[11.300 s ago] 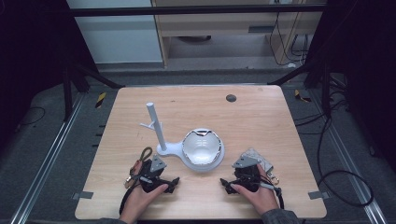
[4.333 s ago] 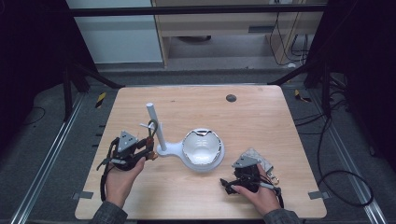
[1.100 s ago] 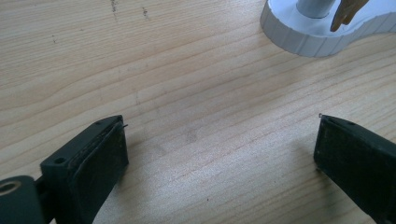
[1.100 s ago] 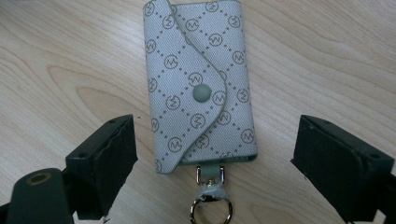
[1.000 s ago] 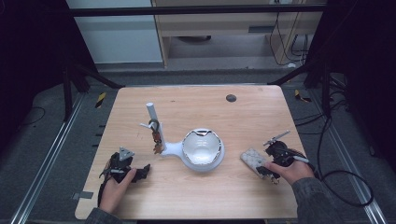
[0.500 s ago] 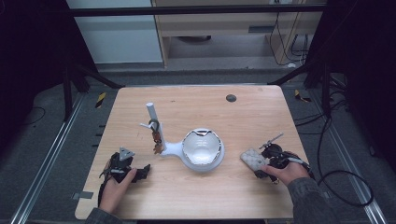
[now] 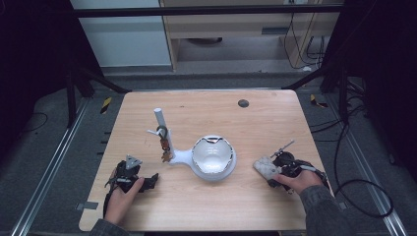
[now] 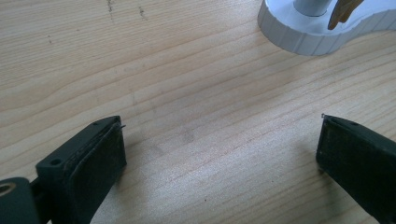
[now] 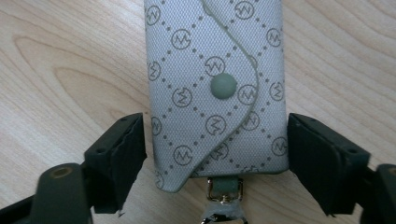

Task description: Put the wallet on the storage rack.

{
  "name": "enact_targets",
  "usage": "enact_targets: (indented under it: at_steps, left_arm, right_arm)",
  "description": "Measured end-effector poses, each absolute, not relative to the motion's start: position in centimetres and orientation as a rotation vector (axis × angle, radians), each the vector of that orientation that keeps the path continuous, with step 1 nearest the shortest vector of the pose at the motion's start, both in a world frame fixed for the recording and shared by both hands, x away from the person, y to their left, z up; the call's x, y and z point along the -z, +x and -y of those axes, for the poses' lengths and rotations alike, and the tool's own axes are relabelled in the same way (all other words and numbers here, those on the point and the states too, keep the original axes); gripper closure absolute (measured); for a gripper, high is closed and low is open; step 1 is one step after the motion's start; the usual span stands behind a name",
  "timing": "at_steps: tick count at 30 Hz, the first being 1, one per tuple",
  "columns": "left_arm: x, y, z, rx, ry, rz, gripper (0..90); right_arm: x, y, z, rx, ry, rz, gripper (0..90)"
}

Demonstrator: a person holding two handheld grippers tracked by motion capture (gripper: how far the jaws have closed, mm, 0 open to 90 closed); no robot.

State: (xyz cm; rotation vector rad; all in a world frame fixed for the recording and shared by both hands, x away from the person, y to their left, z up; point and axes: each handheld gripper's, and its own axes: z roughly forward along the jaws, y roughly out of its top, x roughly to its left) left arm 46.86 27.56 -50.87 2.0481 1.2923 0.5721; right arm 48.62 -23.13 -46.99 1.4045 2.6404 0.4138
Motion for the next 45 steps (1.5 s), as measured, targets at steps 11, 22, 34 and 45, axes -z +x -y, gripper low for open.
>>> enact_targets:
  at_steps: [11, 22, 34, 45]
  left_arm:
    - [50.9, 46.9, -27.5, -0.571, 2.048, -1.291, 0.6]
    - [50.9, 46.9, -27.5, -0.571, 2.050, -1.293, 0.4]
    - [50.9, 46.9, -27.5, -0.570, 2.052, -1.293, 0.0]
    - [50.9, 46.9, -27.5, -0.571, 2.048, -1.294, 0.0]
  right_arm:
    - [47.2, 48.9, 23.1, -0.394, 1.388, -2.656, 27.4]
    - [44.3, 48.1, 22.6, -0.424, 1.306, -2.658, 30.7]
    - [39.1, 47.5, 20.7, -0.465, 1.161, -2.651, 31.1]
    - [36.5, 46.7, 17.6, -0.444, 1.019, -2.686, 31.1]
